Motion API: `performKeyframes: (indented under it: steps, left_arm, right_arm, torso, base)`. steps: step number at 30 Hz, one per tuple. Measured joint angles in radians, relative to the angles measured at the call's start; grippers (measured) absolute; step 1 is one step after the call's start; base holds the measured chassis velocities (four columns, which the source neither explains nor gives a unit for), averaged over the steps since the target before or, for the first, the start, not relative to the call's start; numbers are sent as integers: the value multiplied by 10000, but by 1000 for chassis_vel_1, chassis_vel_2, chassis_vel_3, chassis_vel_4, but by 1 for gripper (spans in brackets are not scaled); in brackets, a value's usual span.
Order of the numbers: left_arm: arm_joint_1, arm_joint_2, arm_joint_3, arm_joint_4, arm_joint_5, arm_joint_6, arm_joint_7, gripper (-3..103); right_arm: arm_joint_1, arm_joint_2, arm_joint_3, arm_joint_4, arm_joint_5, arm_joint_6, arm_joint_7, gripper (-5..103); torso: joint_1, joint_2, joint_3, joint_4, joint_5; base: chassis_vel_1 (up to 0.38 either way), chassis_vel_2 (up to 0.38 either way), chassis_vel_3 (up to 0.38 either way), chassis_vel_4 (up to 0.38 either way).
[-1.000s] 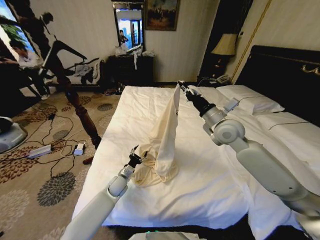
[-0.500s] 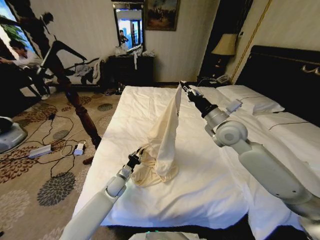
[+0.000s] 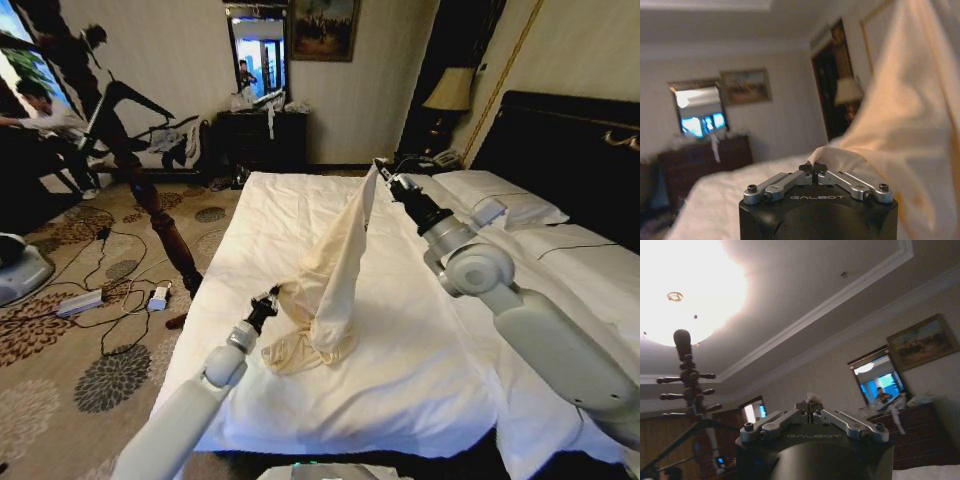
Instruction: Pick up the clothes from the bed and hang them on the clothes hanger.
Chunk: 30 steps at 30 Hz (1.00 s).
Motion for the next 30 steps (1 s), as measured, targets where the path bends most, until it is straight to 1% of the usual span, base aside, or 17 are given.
performKeyframes:
  steps: [2, 4, 5, 7, 8, 9, 10, 13, 15, 18, 19, 22, 24, 26, 27, 28, 30]
  left_arm:
    - [5, 269, -556, -454, -403, 130, -82, 0]
    - [-204, 786, -1385, -890, -1087, 369, -221, 0]
    - [-204, 786, -1385, -890, -1087, 369, -221, 0]
    - [-450, 1195, -1883, -1034, -1603, 534, -332, 0]
    - [-781, 1624, -2315, -1102, -2118, 695, -421, 0]
    - [-956, 1819, -2490, -1111, -2347, 756, -464, 0]
    - [-956, 1819, -2490, -1111, -2347, 756, -464, 0]
    - [-1518, 2352, -2923, -1149, -3036, 949, -618, 0]
    - [-1900, 2759, -3316, -1322, -3776, 1159, -729, 0]
    - [-1919, 2895, -3475, -1422, -4085, 1281, -740, 0]
    - [-1766, 2915, -3478, -1429, -4187, 1342, -742, 0]
    - [-1291, 2740, -3140, -1257, -4190, 1429, -673, 0]
    - [-723, 2292, -2509, -905, -4195, 1612, -332, 0]
    - [-474, 1934, -2037, -633, -4240, 1774, -91, 0]
    - [-474, 1934, -2037, -633, -4240, 1774, -91, 0]
    - [-375, 1668, -1611, -414, -4339, 1914, 27, 0]
    - [-323, 1032, -407, 233, -4541, 2259, 115, 0]
  right_arm:
    - [-202, -136, 256, 5, 8, 27, -36, 0]
    - [-509, -375, 796, 135, 277, 130, -274, 0]
    - [-509, -375, 796, 135, 277, 130, -274, 0]
    - [-689, -521, 1178, 267, 553, 214, -521, 0]
    - [-845, -665, 1516, 397, 804, 303, -812, 0]
    - [-916, -731, 1663, 467, 917, 339, -963, 0]
    - [-916, -731, 1663, 467, 917, 339, -963, 0]
    - [-1143, -916, 2149, 749, 1347, 382, -1414, 0]
    - [-1460, -1078, 2689, 1112, 1759, 391, -1922, 0]
    - [-1772, -1180, 2994, 1363, 1871, 391, -2202, 0]
    - [-2113, -1234, 3153, 1607, 1860, 369, -2281, 0]
    - [-2616, -1226, 3126, 1874, 1495, 190, -2069, 0]
    - [-2935, -1043, 2662, 1974, 776, -7, -1594, 0]
    - [-2977, -851, 2196, 1970, 423, -99, -1318, 0]
    - [-2977, -851, 2196, 1970, 423, -99, -1318, 0]
    - [-2962, -684, 1851, 1940, 231, -145, -1140, 0]
    - [-2692, -178, 1009, 1733, -50, -225, -790, 0]
  torso:
    - [0, 0, 0, 1, -1]
    - [0, 0, 0, 1, -4]
    - [0, 0, 0, 1, -4]
    - [0, 0, 0, 1, -2]
    - [0, 0, 0, 0, -3]
    - [-1, 0, 0, 1, -3]
    - [-1, 0, 0, 1, -3]
    - [1, 0, 1, 2, -3]
    - [0, 0, 0, 0, 0]
    - [0, 1, -1, 1, 1]
    - [-2, 1, -2, 0, 0]
    - [-2, 2, -1, 0, 0]
    - [-2, 0, 1, 1, -6]
    - [-1, 0, 1, 3, -1]
    - [-1, 0, 1, 3, -1]
    - [-2, 0, 1, 4, -1]
    - [-2, 0, 1, -3, -2]
  base:
    - [0, 0, 0, 0]
    - [0, 0, 0, 0]
    - [0, 0, 0, 0]
    - [0, 0, 0, 0]
    - [0, 0, 0, 0]
    - [0, 0, 0, 0]
    - [0, 0, 0, 0]
    - [0, 0, 0, 0]
    - [0, 0, 0, 0]
    - [0, 0, 0, 0]
    - [0, 0, 0, 0]
    - [0, 0, 0, 0]
    - [0, 0, 0, 0]
    - [0, 0, 0, 0]
    - [0, 0, 0, 0]
    - [0, 0, 0, 0]
    - [0, 0, 0, 0]
